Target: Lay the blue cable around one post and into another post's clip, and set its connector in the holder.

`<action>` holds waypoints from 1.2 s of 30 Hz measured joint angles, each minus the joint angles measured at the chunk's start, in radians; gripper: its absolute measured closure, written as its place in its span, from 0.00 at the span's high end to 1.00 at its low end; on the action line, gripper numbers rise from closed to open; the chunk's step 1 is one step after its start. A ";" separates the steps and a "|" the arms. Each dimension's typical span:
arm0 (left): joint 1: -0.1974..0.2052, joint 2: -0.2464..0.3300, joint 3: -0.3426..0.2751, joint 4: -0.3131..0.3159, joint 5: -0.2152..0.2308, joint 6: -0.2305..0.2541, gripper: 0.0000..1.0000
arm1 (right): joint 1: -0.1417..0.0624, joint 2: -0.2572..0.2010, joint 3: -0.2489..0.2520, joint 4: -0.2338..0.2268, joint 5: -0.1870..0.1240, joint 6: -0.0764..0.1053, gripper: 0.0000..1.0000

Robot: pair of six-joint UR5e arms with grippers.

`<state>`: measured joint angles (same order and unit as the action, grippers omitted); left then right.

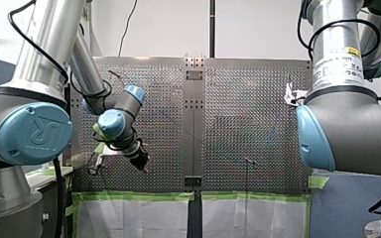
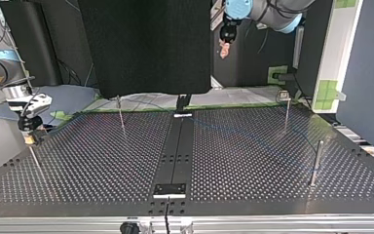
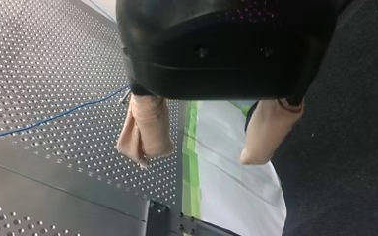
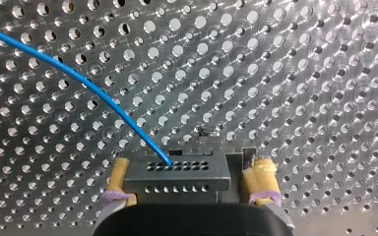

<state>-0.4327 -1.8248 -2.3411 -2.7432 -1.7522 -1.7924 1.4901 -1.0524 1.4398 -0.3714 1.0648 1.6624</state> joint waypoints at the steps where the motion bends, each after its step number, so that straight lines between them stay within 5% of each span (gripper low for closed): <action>1: 0.000 0.000 -0.007 0.008 0.000 0.000 1.00 | 0.000 0.000 0.000 0.000 0.000 0.000 1.00; 15: 0.005 0.000 -0.111 0.125 0.000 -0.050 1.00 | 0.000 0.000 0.000 0.000 0.000 0.000 1.00; 36: 0.006 -0.001 -0.090 0.304 -0.012 -0.076 1.00 | 0.000 0.000 0.000 0.000 0.000 0.000 1.00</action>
<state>-0.4269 -1.8260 -2.4312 -2.4396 -1.7642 -1.8685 1.4901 -1.0524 1.4398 -0.3714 1.0649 1.6624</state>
